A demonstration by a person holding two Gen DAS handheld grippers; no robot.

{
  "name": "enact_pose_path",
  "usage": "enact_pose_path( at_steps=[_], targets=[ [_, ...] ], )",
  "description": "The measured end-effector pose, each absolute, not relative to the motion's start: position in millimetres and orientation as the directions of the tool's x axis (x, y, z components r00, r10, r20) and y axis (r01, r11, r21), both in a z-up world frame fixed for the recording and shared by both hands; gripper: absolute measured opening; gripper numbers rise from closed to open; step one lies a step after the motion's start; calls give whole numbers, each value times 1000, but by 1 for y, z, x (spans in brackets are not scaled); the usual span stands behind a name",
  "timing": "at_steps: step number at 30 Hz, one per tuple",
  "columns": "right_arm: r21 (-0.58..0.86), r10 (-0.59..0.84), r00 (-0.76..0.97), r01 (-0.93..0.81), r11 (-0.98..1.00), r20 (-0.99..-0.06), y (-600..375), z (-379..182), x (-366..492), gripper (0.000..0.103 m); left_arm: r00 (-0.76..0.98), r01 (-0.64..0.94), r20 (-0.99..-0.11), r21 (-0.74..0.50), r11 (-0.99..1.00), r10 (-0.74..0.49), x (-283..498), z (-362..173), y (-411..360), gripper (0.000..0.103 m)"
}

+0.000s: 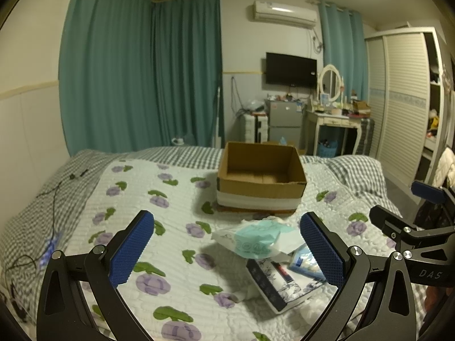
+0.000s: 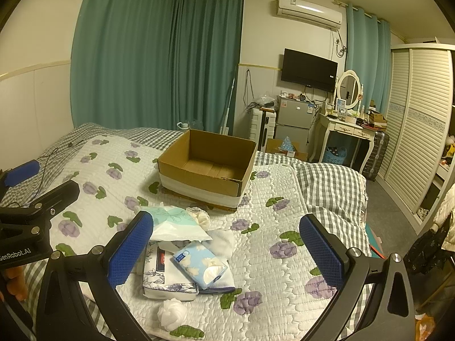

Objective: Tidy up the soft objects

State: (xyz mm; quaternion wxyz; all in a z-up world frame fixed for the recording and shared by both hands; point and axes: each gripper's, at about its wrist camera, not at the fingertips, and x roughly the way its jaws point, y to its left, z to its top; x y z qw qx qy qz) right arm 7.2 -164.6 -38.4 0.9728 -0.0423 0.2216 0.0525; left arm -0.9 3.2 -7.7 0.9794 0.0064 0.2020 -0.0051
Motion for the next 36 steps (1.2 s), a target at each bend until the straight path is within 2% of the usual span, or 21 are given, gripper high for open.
enact_pose_path(
  at_steps=[16, 20, 24, 33, 36],
  targets=[
    [-60, 98, 894, -138, 989, -438, -164, -36, 10, 103, 916, 11, -400, 11, 1000, -6, 1, -7, 3, 103],
    [-38, 109, 884, -141, 989, -455, -168, -38, 17, 103, 904, 6, -427, 22, 1000, 4, 9, -12, 6, 103],
    [-42, 113, 851, -156, 987, -513, -171, -55, 32, 103, 881, -1, -473, 32, 999, 16, 24, -29, 5, 103],
    [-25, 155, 685, -245, 969, -712, -157, -133, 91, 103, 807, 12, -589, 73, 997, 34, 54, -78, -3, 103],
    [8, 182, 624, -271, 963, -760, -152, -155, 108, 98, 783, 16, -621, 80, 997, 38, 62, -90, -3, 103]
  ],
)
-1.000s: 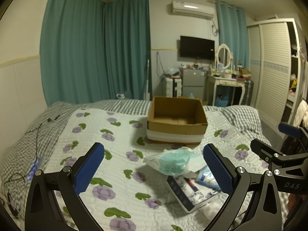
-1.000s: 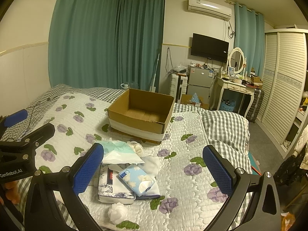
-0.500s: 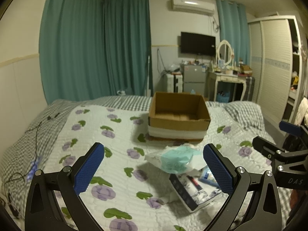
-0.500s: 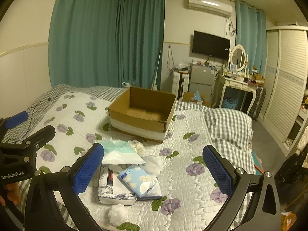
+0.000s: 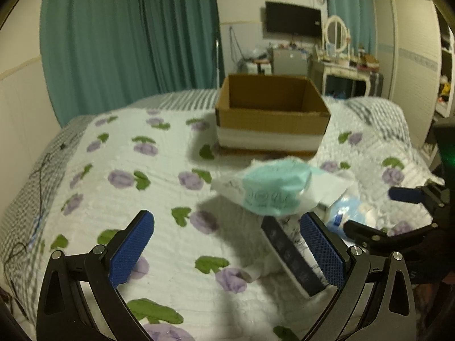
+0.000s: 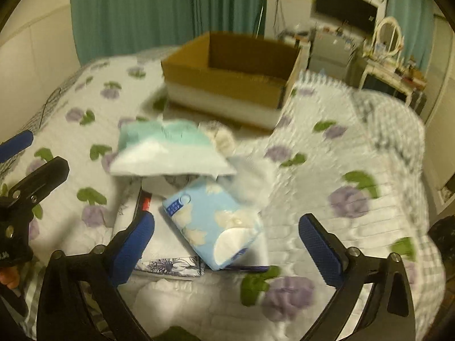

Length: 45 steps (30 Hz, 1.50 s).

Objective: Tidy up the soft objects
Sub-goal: 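Grasp the teal mask pack with left tool while right tool grasps blue tissue pack, then carry both packs over the box and open both tools to drop them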

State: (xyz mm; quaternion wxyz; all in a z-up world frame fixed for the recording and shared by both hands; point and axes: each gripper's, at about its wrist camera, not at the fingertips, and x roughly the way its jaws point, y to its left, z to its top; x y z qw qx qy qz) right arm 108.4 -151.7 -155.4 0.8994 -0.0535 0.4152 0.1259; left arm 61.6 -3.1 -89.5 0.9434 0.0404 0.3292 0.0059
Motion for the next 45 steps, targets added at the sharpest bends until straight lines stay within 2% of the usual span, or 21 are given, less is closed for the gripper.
enact_pose_path(
  at_steps=[4, 5, 6, 10, 16, 18, 21, 23, 26, 27, 28, 30, 34, 37, 45],
  targets=[
    [31, 195, 566, -286, 958, -801, -148, -174, 123, 87, 767, 27, -641, 81, 996, 32, 69, -96, -6, 103],
    [43, 205, 549, -293, 955, -810, -148, -178, 125, 77, 765, 29, -643, 82, 996, 30, 71, -96, -7, 103],
    [53, 214, 541, -298, 953, -814, -148, -180, 126, 74, 765, 31, -644, 83, 996, 29, 71, -95, -8, 103],
    [45, 220, 592, -295, 954, -775, -152, -165, 113, 70, 770, 62, -638, 80, 995, 3, 75, -90, -16, 103],
    [0, 167, 668, -243, 970, -726, -175, -133, 100, 70, 752, 135, -657, 60, 989, -63, 91, -95, -39, 103],
    [4, 161, 678, -227, 974, -717, -184, -128, 99, 70, 745, 146, -664, 69, 987, -64, 99, -99, -45, 96],
    [20, 162, 680, -211, 977, -715, -193, -128, 102, 70, 722, 164, -688, 60, 985, -79, 117, -106, -53, 95],
    [33, 168, 675, -209, 977, -718, -196, -131, 105, 70, 713, 162, -698, 63, 985, -73, 128, -111, -55, 89],
    [50, 183, 662, -215, 975, -726, -199, -137, 108, 70, 676, 178, -731, 34, 983, -97, 140, -122, -55, 67],
    [52, 185, 661, -215, 975, -728, -199, -138, 108, 70, 663, 181, -741, 22, 983, -105, 143, -126, -54, 52],
    [57, 189, 657, -217, 974, -730, -199, -140, 108, 70, 654, 181, -749, 17, 983, -107, 144, -129, -52, 44],
    [63, 195, 652, -220, 973, -733, -199, -142, 110, 70, 649, 185, -751, 8, 983, -117, 144, -133, -50, 35],
    [64, 195, 649, -220, 973, -735, -201, -144, 109, 70, 653, 185, -747, -5, 983, -127, 141, -131, -44, 8],
    [59, 191, 656, -218, 974, -730, -200, -142, 108, 70, 666, 186, -735, -7, 983, -131, 137, -125, -39, 3],
    [34, 197, 702, -239, 970, -685, -191, -110, 96, 70, 735, 189, -662, -2, 982, -143, 120, -73, -23, 2]
  ],
)
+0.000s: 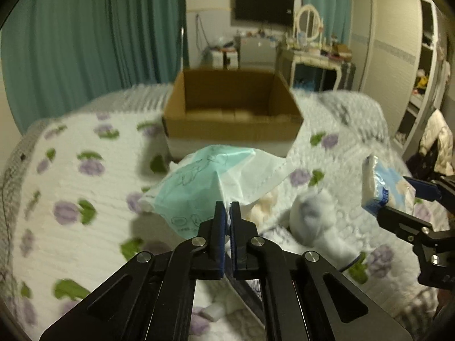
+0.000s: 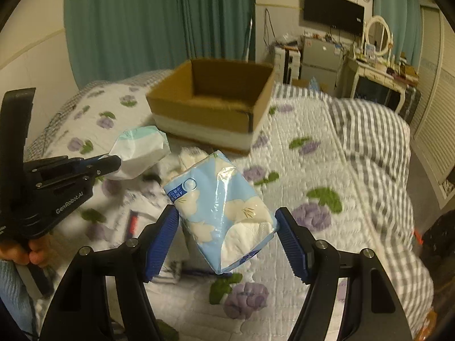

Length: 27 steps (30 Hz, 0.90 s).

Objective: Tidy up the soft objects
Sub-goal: 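Carry both packs over the box and open both tools to drop them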

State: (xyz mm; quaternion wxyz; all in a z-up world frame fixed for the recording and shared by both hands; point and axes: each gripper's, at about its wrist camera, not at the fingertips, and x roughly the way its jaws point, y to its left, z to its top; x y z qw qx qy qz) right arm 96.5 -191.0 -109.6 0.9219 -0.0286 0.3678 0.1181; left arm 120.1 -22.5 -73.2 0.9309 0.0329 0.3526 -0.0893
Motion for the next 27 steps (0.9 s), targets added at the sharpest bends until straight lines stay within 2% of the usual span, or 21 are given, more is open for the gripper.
enact_pose_path(
  at_steps=[9, 13, 20, 27],
  targets=[
    [-90, 188, 786, -295, 951, -590, -171, -33, 122, 70, 823, 231, -541, 39, 972, -174, 135, 7, -15, 2],
    [-118, 186, 802, -303, 946, -568, -167, -12, 156, 70, 848, 248, -508, 124, 961, -153, 166, 21, -23, 2],
    [-46, 241, 783, -325, 945, -573, -163, -3, 239, 70, 835, 269, -528, 139, 953, -158, 240, 3, -32, 2],
    [-30, 222, 734, -314, 949, -642, -156, -48, 324, 70, 788, 291, -595, 131, 948, -159, 312, -50, -35, 2]
  ],
)
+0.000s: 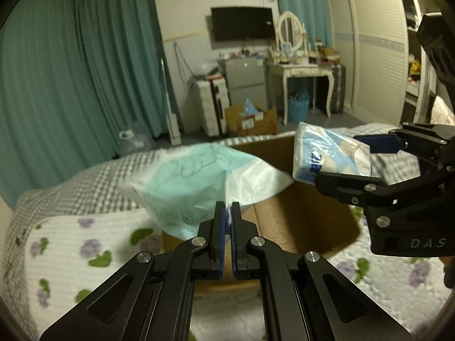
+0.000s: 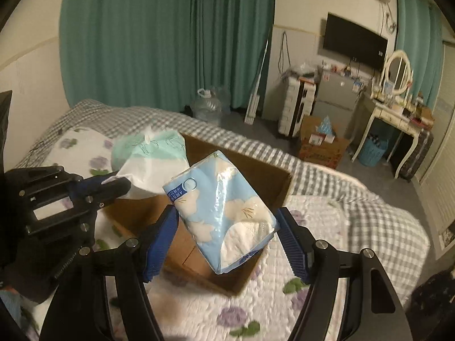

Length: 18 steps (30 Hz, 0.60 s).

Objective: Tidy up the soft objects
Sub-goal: 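Carry both packs over the box and open both tools to drop them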

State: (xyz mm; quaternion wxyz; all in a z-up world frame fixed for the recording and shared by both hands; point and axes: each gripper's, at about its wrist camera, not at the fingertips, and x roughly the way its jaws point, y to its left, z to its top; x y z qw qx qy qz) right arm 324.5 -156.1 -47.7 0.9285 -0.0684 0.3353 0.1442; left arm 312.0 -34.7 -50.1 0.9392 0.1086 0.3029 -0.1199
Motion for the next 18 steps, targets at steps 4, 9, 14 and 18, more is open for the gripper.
enact_pose_path(
  at_steps=[4, 9, 14, 18],
  targets=[
    [-30, 212, 714, -309, 950, -667, -156, -76, 356, 70, 781, 299, -606, 152, 942, -151, 332, -71, -38, 3],
    [-13, 223, 729, -303, 953, -647, -157, -87, 369, 71, 783, 311, -599, 140, 940, -170, 331, -72, -38, 11],
    [19, 229, 756, -276, 961, -613, -170, -64, 344, 89, 779, 275, -615, 165, 947, -119, 317, -58, -34, 32],
    [-14, 203, 779, -262, 965, -593, -179, -28, 305, 92, 806, 244, -580, 142, 959, -118, 278, -32, -22, 69]
  ],
)
